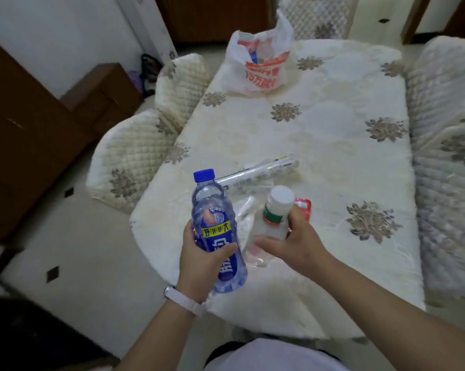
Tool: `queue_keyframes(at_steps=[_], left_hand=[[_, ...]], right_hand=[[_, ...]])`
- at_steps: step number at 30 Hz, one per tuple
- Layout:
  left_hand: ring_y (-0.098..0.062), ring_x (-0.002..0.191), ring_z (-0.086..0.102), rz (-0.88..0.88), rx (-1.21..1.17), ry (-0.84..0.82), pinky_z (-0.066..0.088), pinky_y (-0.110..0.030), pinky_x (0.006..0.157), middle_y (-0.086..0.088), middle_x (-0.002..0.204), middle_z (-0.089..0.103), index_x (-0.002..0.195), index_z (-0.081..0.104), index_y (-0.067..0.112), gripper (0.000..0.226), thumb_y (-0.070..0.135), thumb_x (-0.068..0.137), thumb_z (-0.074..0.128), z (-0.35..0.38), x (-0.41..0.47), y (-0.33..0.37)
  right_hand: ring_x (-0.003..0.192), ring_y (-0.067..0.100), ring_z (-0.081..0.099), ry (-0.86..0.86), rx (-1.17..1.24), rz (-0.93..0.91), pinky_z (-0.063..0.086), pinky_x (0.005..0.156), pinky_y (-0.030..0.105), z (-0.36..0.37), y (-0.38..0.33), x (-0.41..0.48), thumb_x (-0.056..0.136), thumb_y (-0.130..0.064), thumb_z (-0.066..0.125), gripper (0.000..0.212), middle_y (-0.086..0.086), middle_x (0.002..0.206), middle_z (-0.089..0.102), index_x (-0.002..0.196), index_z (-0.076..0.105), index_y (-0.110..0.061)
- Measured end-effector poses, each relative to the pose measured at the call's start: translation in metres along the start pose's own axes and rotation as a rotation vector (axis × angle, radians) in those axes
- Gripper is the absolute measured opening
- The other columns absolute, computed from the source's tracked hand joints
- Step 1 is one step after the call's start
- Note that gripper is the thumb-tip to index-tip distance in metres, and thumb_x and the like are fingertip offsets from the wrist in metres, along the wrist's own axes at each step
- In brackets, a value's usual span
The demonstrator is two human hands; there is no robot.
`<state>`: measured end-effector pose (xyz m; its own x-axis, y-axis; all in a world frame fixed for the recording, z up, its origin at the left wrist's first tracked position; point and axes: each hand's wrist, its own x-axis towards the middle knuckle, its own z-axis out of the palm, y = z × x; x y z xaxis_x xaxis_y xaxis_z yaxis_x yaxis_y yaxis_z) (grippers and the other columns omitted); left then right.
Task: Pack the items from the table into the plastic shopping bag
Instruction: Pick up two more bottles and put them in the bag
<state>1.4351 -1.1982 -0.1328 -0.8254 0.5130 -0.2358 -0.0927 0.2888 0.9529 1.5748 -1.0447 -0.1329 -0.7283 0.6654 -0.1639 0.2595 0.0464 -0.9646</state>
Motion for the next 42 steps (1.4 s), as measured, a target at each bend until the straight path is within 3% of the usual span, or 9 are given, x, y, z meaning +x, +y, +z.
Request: queue_keyframes(at_steps=[7,10,13,16,24,28,33,37,42], left_hand=[[-0.034,0.098,0.069,-0.019,-0.209,0.102,0.058,-0.049,0.079,-0.011,0.108,0.071,0.122,0.055,0.014,0.082,0.007,0.05,0.093,-0.093,-0.007,-0.018],[-0.033,0.093,0.069,-0.019,-0.262,0.146,0.058,-0.044,0.074,-0.01,0.103,0.073,0.118,0.057,0.012,0.08,0.004,0.046,0.092,-0.134,0.0,-0.028],[-0.033,0.092,0.07,-0.001,-0.289,0.177,0.058,-0.048,0.077,-0.011,0.103,0.072,0.115,0.057,0.012,0.083,0.014,0.039,0.092,-0.182,0.012,-0.041],[-0.031,0.091,0.07,0.004,-0.316,0.2,0.058,-0.044,0.074,-0.011,0.103,0.072,0.113,0.057,0.013,0.086,0.023,0.035,0.091,-0.238,0.025,-0.055],[-0.027,0.093,0.07,0.035,-0.393,0.279,0.057,-0.036,0.074,-0.006,0.103,0.073,0.113,0.06,0.015,0.076,0.024,0.044,0.091,-0.388,0.055,-0.073],[-0.029,0.095,0.07,0.044,-0.372,0.339,0.058,-0.045,0.079,-0.007,0.104,0.072,0.111,0.06,0.018,0.072,0.02,0.046,0.092,-0.443,0.06,-0.079],[-0.025,0.094,0.07,0.036,-0.358,0.448,0.059,-0.046,0.079,-0.003,0.103,0.073,0.111,0.061,0.019,0.065,0.005,0.056,0.091,-0.496,0.065,-0.086],[-0.024,0.093,0.07,-0.007,-0.351,0.556,0.059,-0.044,0.078,-0.003,0.103,0.073,0.112,0.06,0.019,0.062,0.002,0.059,0.09,-0.54,0.077,-0.097],[-0.023,0.094,0.071,-0.064,-0.309,0.631,0.059,-0.043,0.078,-0.002,0.104,0.073,0.114,0.06,0.022,0.068,0.011,0.056,0.092,-0.603,0.116,-0.112]], right_hand=[[0.095,-0.001,0.062,-0.159,-0.049,-0.048,0.051,0.08,0.021,0.069,-0.039,0.015,0.066,-0.036,0.086,0.062,-0.019,0.11,0.062,0.115,0.048,-0.045],[0.093,-0.002,0.062,-0.185,-0.094,-0.064,0.047,0.076,0.016,0.108,-0.052,0.022,0.069,-0.031,0.086,0.061,-0.018,0.109,0.063,0.115,0.048,-0.046],[0.092,-0.003,0.061,-0.191,-0.138,-0.065,0.045,0.074,0.014,0.16,-0.065,0.027,0.07,-0.03,0.085,0.062,-0.018,0.109,0.063,0.118,0.048,-0.043],[0.093,0.001,0.062,-0.187,-0.178,-0.061,0.049,0.079,0.021,0.218,-0.078,0.031,0.07,-0.031,0.086,0.059,-0.018,0.107,0.063,0.114,0.049,-0.046],[0.09,-0.006,0.061,-0.251,-0.251,-0.144,0.045,0.073,0.016,0.357,-0.125,0.054,0.073,-0.023,0.084,0.057,-0.019,0.105,0.066,0.118,0.054,-0.04],[0.089,-0.004,0.063,-0.303,-0.222,-0.17,0.048,0.073,0.014,0.415,-0.143,0.063,0.072,-0.021,0.083,0.053,-0.017,0.103,0.067,0.114,0.055,-0.039],[0.091,0.004,0.066,-0.399,-0.225,-0.181,0.054,0.083,0.03,0.484,-0.157,0.085,0.071,-0.025,0.084,0.057,-0.013,0.102,0.07,0.121,0.057,-0.03],[0.098,0.008,0.066,-0.493,-0.239,-0.199,0.054,0.091,0.041,0.544,-0.165,0.111,0.071,-0.037,0.082,0.062,-0.012,0.11,0.067,0.126,0.053,-0.033],[0.098,0.005,0.065,-0.582,-0.215,-0.177,0.053,0.09,0.034,0.623,-0.169,0.157,0.071,-0.034,0.084,0.062,-0.013,0.108,0.068,0.125,0.053,-0.036]])
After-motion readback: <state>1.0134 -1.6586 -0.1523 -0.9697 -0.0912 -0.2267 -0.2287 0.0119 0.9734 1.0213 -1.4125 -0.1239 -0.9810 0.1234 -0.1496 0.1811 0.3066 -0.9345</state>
